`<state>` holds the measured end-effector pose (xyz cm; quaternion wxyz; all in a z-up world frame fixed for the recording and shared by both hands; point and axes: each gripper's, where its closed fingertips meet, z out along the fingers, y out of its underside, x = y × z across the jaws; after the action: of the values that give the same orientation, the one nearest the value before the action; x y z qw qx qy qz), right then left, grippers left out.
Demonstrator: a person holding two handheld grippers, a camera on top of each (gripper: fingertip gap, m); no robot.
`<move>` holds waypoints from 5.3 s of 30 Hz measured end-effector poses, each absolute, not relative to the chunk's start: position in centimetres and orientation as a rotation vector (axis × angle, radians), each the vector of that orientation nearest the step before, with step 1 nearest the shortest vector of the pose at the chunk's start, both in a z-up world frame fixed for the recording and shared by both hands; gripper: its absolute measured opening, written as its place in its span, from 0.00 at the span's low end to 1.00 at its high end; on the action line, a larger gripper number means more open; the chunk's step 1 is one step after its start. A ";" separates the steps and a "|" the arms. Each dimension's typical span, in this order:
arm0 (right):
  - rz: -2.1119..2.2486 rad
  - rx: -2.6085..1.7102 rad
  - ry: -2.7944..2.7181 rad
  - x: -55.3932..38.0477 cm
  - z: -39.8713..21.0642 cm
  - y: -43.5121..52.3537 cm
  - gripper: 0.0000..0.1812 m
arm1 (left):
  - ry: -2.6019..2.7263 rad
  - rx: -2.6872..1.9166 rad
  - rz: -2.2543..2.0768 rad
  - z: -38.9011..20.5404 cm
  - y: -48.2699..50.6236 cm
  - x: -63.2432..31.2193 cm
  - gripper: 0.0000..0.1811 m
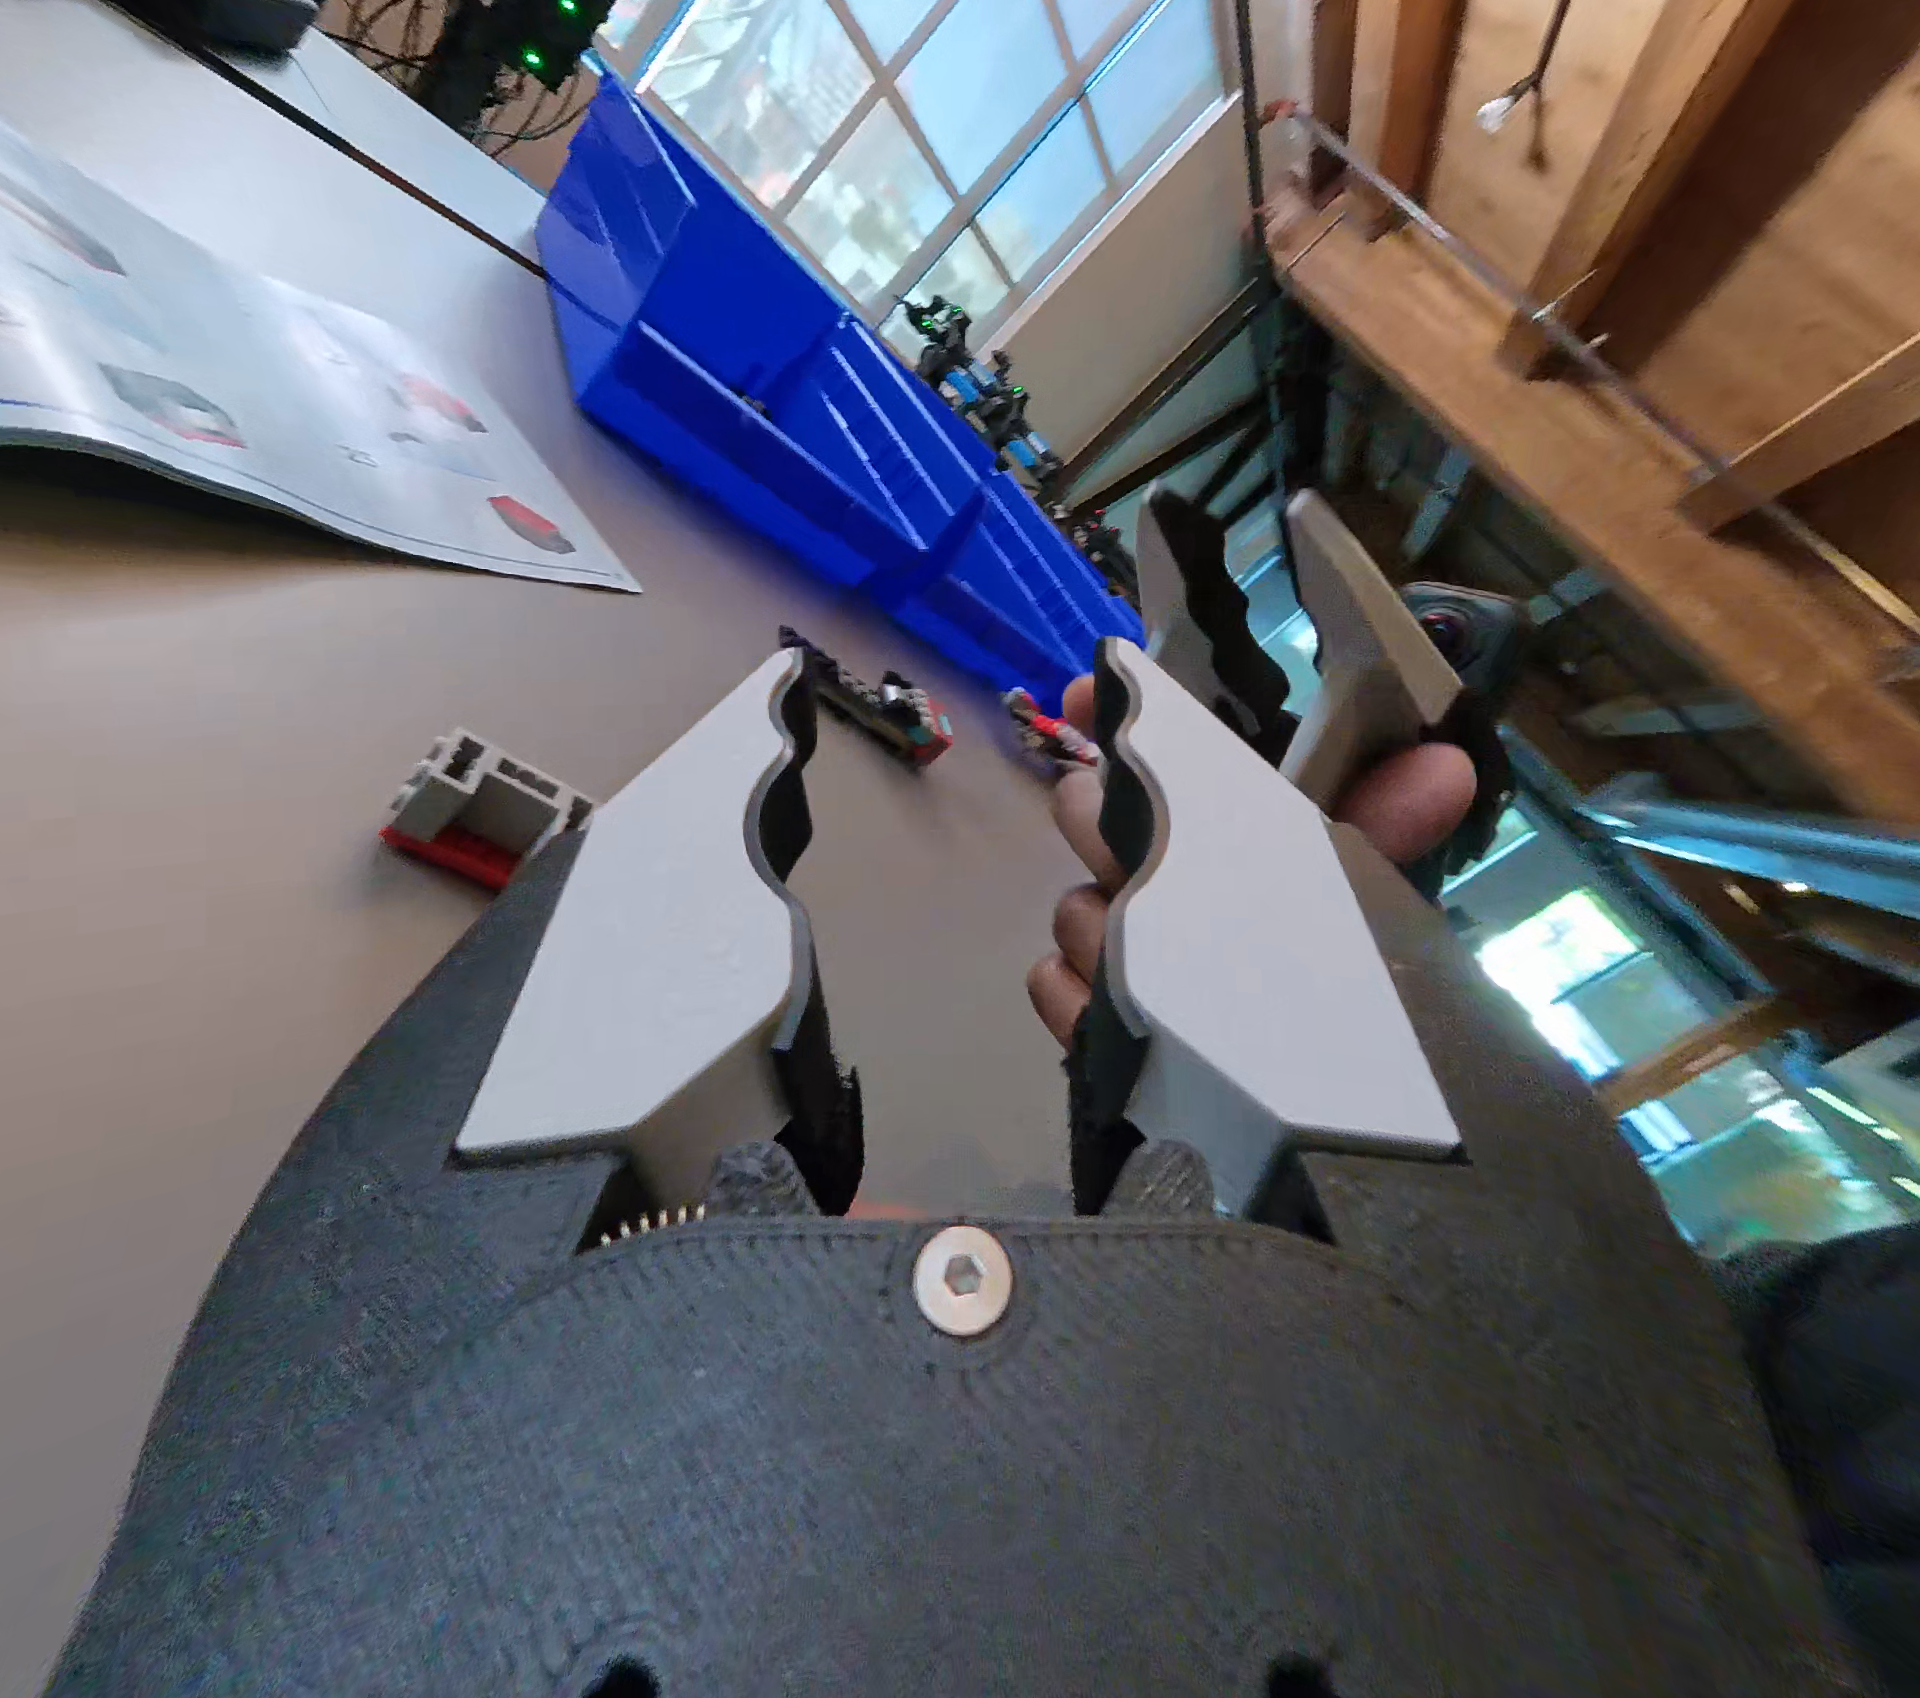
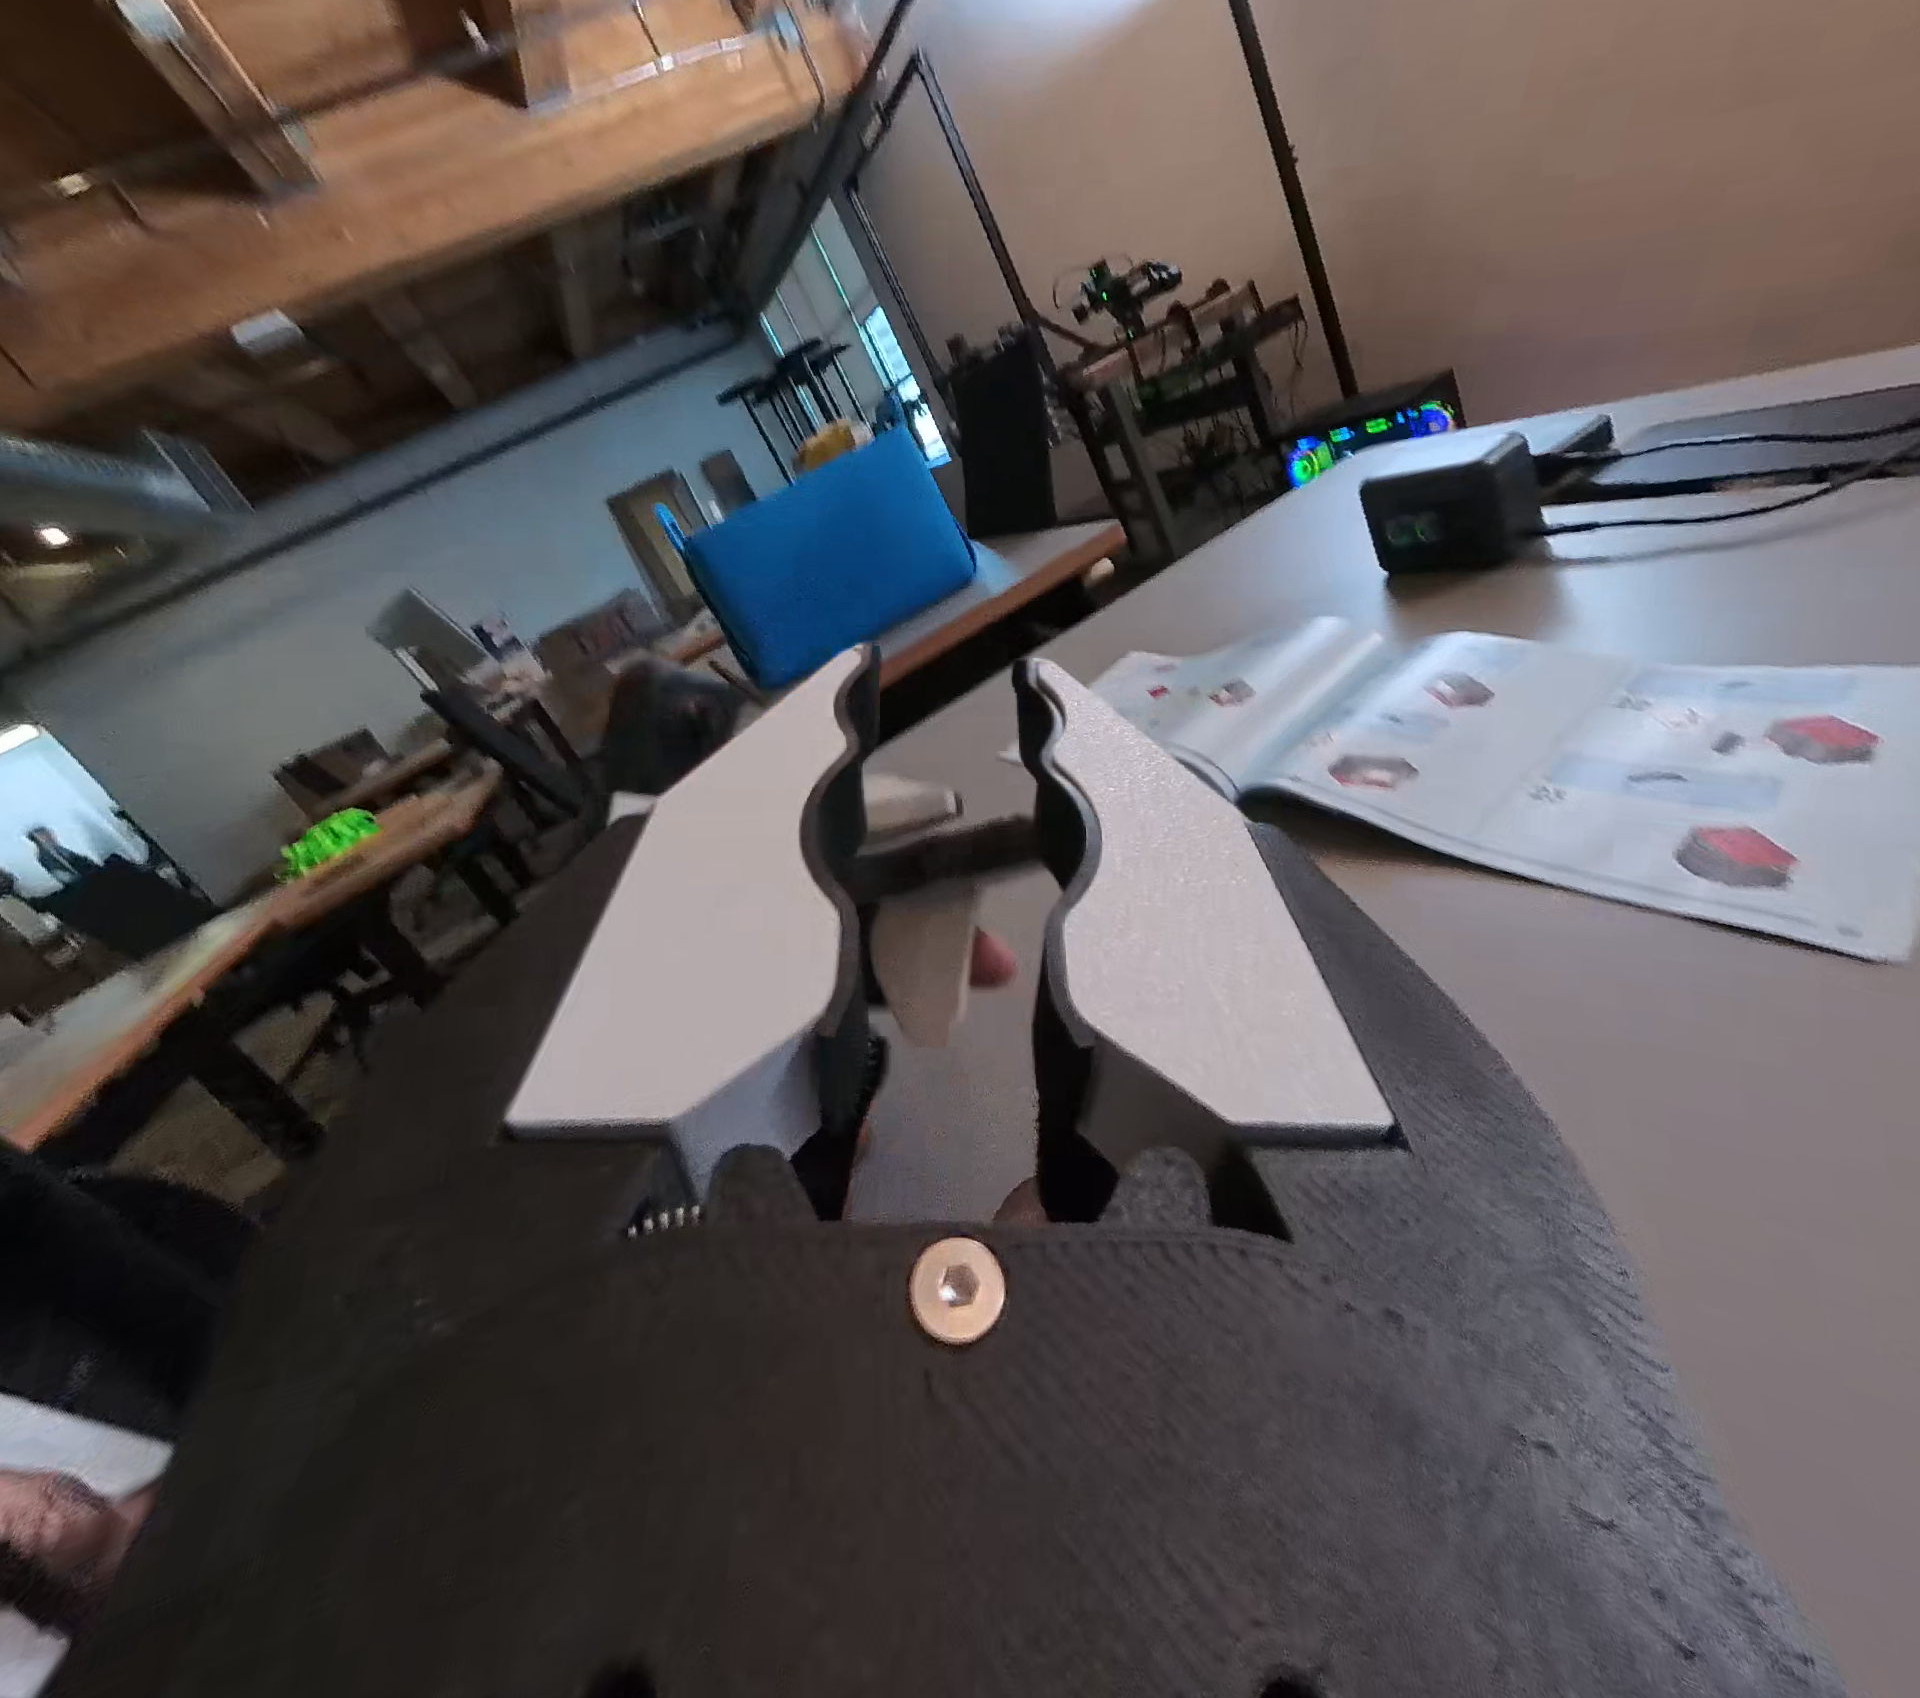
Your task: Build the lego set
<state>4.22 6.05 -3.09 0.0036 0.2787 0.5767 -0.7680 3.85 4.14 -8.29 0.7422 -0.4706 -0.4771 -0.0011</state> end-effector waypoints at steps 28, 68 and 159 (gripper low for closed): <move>-2.302 0.854 1.587 4.5 -5.8 10.6 0.13 | -1.149 -1.234 0.460 -9.9 4.3 3.1 0.27; -2.261 0.782 1.322 2.3 -4.6 16.8 0.10 | -1.207 -1.322 0.490 -11.2 4.9 2.3 0.26; -2.195 0.697 1.298 3.8 -4.4 19.2 0.10 | -1.193 -1.173 0.538 -9.6 3.5 2.3 0.26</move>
<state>3.80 19.20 -4.42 0.2464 0.2556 0.4760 -0.8046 2.32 3.54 -9.58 0.6382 -0.5137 -0.5227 0.2358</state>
